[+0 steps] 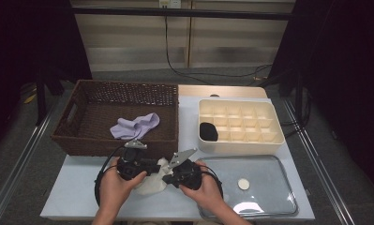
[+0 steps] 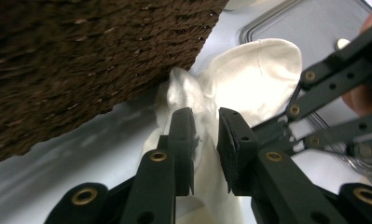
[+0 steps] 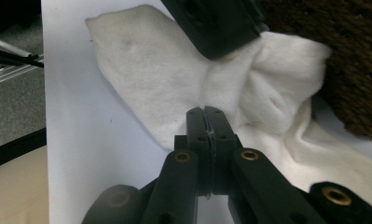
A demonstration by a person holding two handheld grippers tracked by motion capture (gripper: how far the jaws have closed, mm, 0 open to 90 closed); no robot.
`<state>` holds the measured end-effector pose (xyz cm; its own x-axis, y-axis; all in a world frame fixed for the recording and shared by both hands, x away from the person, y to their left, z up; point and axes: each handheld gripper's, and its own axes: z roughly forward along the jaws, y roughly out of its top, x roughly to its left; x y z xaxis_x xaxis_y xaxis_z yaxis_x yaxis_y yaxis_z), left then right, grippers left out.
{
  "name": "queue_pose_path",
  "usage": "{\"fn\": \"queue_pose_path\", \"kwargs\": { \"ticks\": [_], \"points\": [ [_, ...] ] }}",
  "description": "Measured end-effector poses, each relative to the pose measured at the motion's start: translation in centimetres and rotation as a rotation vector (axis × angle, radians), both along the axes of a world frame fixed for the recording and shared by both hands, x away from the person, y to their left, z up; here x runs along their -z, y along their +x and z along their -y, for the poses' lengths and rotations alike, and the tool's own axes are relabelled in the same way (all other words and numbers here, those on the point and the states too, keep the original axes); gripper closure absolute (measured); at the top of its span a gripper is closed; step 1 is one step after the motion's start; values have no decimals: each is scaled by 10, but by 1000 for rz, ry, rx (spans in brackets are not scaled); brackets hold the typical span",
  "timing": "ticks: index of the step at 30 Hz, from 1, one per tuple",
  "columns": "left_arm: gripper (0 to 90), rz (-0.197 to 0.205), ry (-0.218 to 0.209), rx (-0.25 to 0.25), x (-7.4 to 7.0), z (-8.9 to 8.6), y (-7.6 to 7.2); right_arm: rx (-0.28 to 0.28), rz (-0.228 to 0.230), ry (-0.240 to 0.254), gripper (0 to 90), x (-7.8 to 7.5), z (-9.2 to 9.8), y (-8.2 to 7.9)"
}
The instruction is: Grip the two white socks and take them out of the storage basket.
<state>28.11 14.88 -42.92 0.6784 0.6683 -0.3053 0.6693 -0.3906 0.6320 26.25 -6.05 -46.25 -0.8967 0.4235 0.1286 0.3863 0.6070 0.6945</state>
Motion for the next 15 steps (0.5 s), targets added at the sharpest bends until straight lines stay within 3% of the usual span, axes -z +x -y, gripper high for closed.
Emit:
{"fn": "queue_pose_path", "kwargs": {
  "ticks": [6, 10, 15],
  "points": [
    [697, 21, -15, -37, -6, -19, -4, 68, -8, 85, 900, -14, 26, 6],
    [706, 4, 1, -11, -3, -21, -7, 135, -24, 109, 900, -17, 48, 15],
    [724, -41, 3, 53, 4, -8, -10, 191, -49, 94, 900, -6, 70, 24]
  ]
}}
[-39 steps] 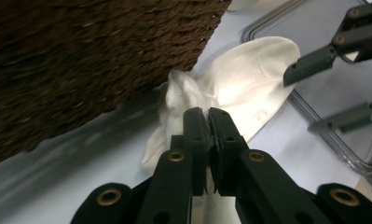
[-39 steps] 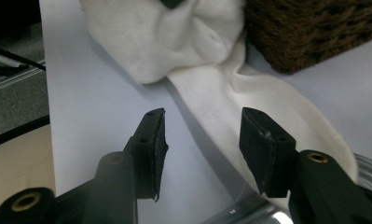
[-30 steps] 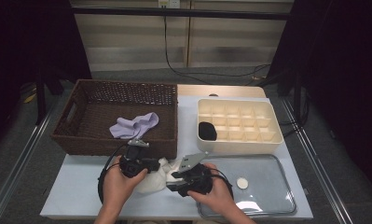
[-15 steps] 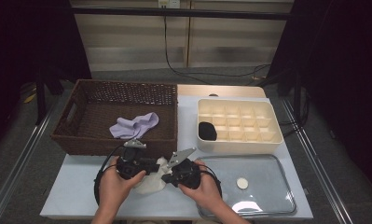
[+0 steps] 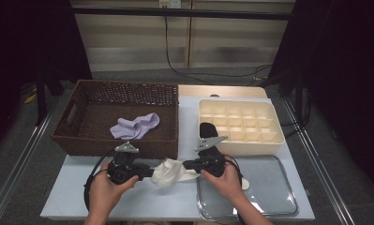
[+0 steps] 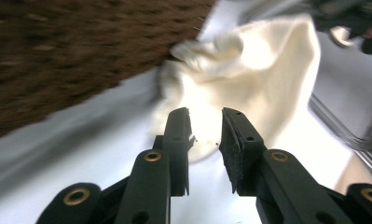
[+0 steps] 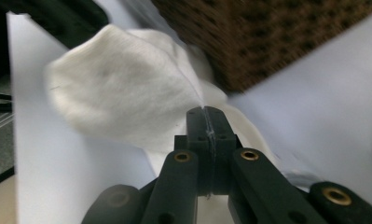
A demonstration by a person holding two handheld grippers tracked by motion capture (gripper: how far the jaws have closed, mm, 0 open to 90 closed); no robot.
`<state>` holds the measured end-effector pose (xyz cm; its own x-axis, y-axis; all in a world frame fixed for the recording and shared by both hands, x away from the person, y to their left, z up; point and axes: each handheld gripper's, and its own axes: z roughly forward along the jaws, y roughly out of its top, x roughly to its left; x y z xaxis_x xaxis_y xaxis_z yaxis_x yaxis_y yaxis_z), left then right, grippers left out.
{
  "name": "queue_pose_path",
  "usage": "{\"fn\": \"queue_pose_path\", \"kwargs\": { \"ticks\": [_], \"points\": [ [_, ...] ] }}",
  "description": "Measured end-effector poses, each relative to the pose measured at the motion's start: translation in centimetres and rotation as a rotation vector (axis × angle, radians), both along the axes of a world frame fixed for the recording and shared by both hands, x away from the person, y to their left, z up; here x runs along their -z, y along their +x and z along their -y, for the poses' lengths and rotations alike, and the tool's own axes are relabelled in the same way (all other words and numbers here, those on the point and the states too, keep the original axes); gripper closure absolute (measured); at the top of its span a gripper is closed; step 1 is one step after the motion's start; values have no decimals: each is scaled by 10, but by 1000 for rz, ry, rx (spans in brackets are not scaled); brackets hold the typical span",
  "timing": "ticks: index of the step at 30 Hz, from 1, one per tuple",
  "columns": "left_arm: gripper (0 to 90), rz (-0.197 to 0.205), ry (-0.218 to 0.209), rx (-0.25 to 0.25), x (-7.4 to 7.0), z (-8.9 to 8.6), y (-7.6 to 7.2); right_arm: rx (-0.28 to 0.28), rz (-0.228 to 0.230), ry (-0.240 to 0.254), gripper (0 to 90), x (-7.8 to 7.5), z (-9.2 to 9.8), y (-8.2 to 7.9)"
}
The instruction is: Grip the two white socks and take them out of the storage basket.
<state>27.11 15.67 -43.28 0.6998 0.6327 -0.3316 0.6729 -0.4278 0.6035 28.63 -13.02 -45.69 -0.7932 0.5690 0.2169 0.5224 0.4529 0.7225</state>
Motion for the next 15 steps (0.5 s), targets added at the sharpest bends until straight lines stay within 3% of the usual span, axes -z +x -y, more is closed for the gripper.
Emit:
{"fn": "queue_pose_path", "kwargs": {
  "ticks": [6, 10, 15],
  "points": [
    [735, -31, -8, 67, 6, 18, -4, 41, -27, -20, 895, 13, 11, 2],
    [739, -38, 9, 103, 12, 29, -6, 21, 5, -22, 832, 11, 10, -3],
    [729, -45, 19, 103, 16, 30, -5, -9, 29, -3, 739, 3, 7, -15]
  ]
}}
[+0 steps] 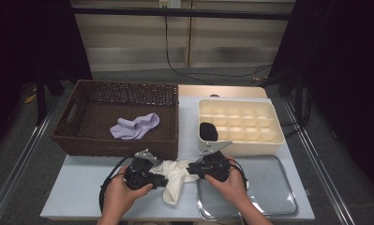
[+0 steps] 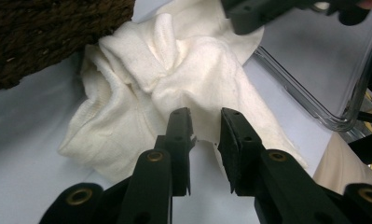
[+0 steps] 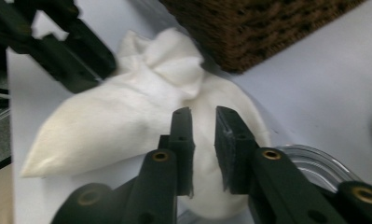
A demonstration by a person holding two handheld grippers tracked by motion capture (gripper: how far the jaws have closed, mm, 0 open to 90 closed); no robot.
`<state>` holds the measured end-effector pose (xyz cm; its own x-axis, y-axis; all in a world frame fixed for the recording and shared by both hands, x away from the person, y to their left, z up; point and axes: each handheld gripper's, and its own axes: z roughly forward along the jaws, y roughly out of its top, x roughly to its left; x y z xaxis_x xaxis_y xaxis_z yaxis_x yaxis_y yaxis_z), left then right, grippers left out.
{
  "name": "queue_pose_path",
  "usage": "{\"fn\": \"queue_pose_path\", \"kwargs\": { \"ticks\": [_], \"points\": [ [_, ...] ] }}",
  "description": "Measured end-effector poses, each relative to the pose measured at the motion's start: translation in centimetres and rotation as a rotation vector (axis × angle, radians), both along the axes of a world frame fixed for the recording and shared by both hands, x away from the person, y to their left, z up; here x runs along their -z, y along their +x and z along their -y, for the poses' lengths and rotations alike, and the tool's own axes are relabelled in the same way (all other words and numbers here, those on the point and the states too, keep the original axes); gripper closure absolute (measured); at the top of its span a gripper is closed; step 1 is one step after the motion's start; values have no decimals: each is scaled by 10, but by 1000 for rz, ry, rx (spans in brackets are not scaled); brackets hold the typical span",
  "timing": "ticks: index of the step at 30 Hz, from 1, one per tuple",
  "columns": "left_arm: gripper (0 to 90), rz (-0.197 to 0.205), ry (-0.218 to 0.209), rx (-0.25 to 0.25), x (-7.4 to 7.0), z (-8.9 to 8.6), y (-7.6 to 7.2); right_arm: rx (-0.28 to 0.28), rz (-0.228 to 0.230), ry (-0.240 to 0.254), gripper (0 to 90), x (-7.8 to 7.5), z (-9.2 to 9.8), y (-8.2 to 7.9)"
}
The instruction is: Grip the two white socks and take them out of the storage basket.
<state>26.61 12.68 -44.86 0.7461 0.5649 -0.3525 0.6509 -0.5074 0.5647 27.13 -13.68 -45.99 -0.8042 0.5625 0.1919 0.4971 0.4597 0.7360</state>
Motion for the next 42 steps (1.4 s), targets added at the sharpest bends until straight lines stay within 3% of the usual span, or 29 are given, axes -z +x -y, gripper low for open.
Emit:
{"fn": "queue_pose_path", "kwargs": {
  "ticks": [4, 10, 14, 20, 26, 30, 32, 34, 35, 38, 42],
  "points": [
    [736, 4, -8, -5, 2, 1, 1, -41, 11, 2, 658, -6, -7, -12],
    [887, -15, 26, 20, 6, 11, -1, -81, 8, -10, 555, -5, -19, -21],
    [900, -17, 25, 10, 7, 12, 1, -107, -16, -23, 474, -2, -25, -24],
    [900, -4, 20, -4, 4, 12, 1, -133, -3, -47, 448, 3, -35, -27],
    [900, -5, 24, -21, 8, 12, 1, -141, 34, -22, 458, -10, -34, -37],
    [900, -18, 24, -20, 8, 12, 0, -179, 33, -59, 481, -4, -45, -42],
    [900, -9, 26, -18, 7, 11, 0, -215, 27, -101, 528, 5, -51, -41],
    [900, -6, 32, -16, 5, 9, 0, -233, 51, -157, 571, 12, -56, -43],
    [900, -3, 22, -28, 4, 9, 0, -233, 61, -141, 600, 14, -57, -43],
    [851, 6, 12, -34, 4, 4, 1, -220, 73, -166, 799, 11, -54, -42],
    [771, 29, 1, -52, 3, -2, 2, -215, 54, -140, 871, 12, -51, -41]
  ]
}}
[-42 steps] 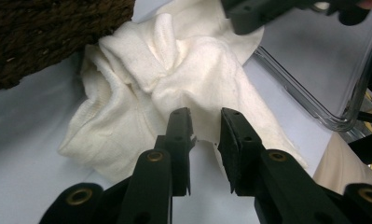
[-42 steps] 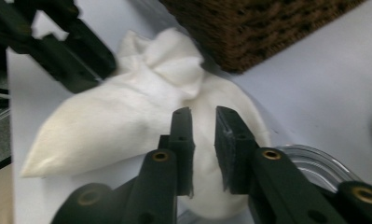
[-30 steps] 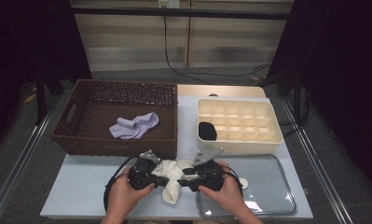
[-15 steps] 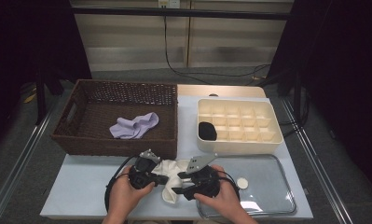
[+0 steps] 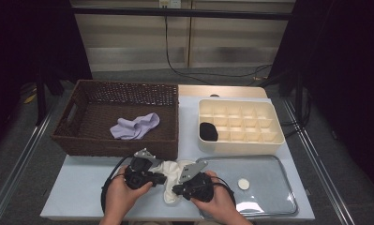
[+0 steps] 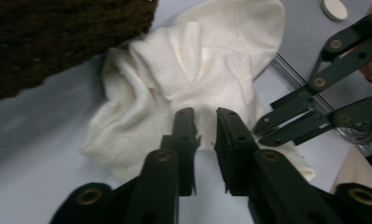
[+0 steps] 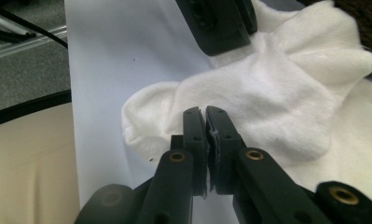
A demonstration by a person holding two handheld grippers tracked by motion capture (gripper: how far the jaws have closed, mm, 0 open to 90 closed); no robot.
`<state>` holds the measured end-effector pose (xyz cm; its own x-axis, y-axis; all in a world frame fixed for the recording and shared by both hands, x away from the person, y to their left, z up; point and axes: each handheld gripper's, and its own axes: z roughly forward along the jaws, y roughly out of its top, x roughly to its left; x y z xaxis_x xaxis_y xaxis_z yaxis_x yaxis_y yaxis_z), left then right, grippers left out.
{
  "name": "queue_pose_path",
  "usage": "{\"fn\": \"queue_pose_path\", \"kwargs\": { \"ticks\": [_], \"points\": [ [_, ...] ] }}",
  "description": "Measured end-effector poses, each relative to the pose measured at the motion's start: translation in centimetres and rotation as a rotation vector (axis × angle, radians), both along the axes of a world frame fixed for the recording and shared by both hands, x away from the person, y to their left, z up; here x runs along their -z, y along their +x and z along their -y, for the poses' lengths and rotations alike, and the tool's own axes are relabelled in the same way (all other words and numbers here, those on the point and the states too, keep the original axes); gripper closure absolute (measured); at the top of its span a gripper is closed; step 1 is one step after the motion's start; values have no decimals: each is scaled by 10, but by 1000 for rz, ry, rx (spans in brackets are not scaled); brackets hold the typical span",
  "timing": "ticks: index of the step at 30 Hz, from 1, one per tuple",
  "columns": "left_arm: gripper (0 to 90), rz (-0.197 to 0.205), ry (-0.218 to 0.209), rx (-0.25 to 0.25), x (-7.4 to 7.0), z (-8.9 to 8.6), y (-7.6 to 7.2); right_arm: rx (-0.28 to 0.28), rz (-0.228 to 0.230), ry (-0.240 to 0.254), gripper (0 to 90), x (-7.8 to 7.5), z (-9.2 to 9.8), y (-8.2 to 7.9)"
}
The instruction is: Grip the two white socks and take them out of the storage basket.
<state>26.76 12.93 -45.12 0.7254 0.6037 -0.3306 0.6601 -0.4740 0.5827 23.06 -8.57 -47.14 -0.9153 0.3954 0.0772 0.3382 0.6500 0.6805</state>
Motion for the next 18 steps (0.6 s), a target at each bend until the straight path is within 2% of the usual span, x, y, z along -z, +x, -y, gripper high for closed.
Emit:
{"fn": "queue_pose_path", "kwargs": {
  "ticks": [3, 6, 9, 11, 18],
  "points": [
    [697, 36, -6, -10, -3, -6, 0, 4, -13, 23, 874, -5, 5, 3],
    [578, 72, -7, -15, -6, -11, 0, 43, -32, 76, 871, -16, 19, 7],
    [542, 73, -9, -1, -4, -10, 1, 91, -41, 145, 866, -25, 39, 16],
    [519, 72, -5, 3, -2, -9, 1, 126, -45, 170, 866, -27, 48, 21],
    [498, 90, -11, 28, -1, -1, -1, 226, -57, 192, 863, -22, 76, 35]
  ]
}}
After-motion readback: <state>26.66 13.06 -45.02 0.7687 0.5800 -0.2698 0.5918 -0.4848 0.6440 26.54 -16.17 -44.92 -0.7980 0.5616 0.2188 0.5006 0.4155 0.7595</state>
